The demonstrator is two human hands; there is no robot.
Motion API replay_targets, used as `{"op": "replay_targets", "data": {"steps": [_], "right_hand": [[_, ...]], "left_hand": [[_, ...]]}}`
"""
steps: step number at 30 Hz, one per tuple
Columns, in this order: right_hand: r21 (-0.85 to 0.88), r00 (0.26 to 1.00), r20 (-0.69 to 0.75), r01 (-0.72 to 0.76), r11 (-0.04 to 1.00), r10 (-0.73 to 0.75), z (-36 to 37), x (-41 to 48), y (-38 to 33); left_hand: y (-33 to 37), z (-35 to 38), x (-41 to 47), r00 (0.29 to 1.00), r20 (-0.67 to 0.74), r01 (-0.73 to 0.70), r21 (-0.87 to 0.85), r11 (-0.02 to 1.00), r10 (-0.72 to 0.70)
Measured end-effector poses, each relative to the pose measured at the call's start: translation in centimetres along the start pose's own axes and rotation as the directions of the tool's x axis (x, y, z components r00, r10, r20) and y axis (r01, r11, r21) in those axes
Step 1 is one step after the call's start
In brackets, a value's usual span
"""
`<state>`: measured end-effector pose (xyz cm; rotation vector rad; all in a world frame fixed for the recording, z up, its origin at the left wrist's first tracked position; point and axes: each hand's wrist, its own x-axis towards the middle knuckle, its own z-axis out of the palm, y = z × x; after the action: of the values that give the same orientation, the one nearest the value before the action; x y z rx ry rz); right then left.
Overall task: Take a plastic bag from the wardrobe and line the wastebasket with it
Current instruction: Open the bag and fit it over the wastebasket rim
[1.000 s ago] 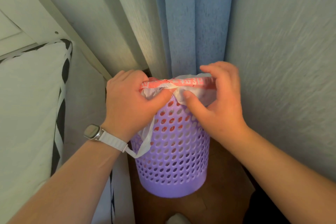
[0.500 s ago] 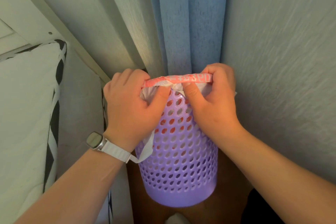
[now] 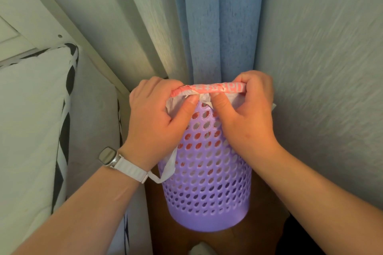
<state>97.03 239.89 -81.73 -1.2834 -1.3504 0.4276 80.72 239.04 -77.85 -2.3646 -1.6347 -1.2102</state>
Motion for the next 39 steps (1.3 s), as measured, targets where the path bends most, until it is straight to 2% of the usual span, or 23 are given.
{"op": "replay_targets", "data": {"steps": [8, 13, 20, 24, 28, 32, 39], "right_hand": [[-0.004, 0.998, 0.038, 0.056, 0.998, -0.056, 0.1, -0.5, -0.7], [0.102, 0.989, 0.033, 0.137, 0.985, -0.141, -0.4, 0.4, 0.5], [0.277, 1.0, -0.012, -0.007, 0.961, 0.011, -0.2, 1.1, 1.6], [0.243, 0.998, -0.054, 0.025, 0.97, -0.012, -0.2, 1.3, 1.6], [0.193, 0.996, -0.068, 0.071, 0.979, -0.059, -0.1, 0.9, 1.4], [0.115, 0.991, -0.055, 0.124, 0.986, -0.118, 0.1, 0.5, 0.5], [0.088, 0.999, 0.011, 0.036, 0.995, -0.037, 0.9, -0.8, -0.3]], "left_hand": [[0.1, 0.0, -0.1, 0.994, -0.102, 0.035, 0.037, 0.999, -0.031], [-0.9, -0.8, 0.6, 0.991, -0.125, 0.045, -0.02, 0.999, -0.047], [-0.8, -0.8, 0.4, 0.995, -0.101, 0.018, -0.072, 0.997, -0.025], [-0.5, -1.2, 0.4, 1.0, -0.019, 0.015, -0.094, 0.995, -0.017], [1.0, -1.5, 0.6, 0.996, 0.044, -0.084, 0.047, 0.995, 0.082], [2.1, -0.4, 0.3, 0.995, 0.008, -0.104, 0.161, 0.982, 0.103], [0.6, -0.2, 0.3, 0.997, -0.032, -0.065, 0.182, 0.981, 0.072]]}}
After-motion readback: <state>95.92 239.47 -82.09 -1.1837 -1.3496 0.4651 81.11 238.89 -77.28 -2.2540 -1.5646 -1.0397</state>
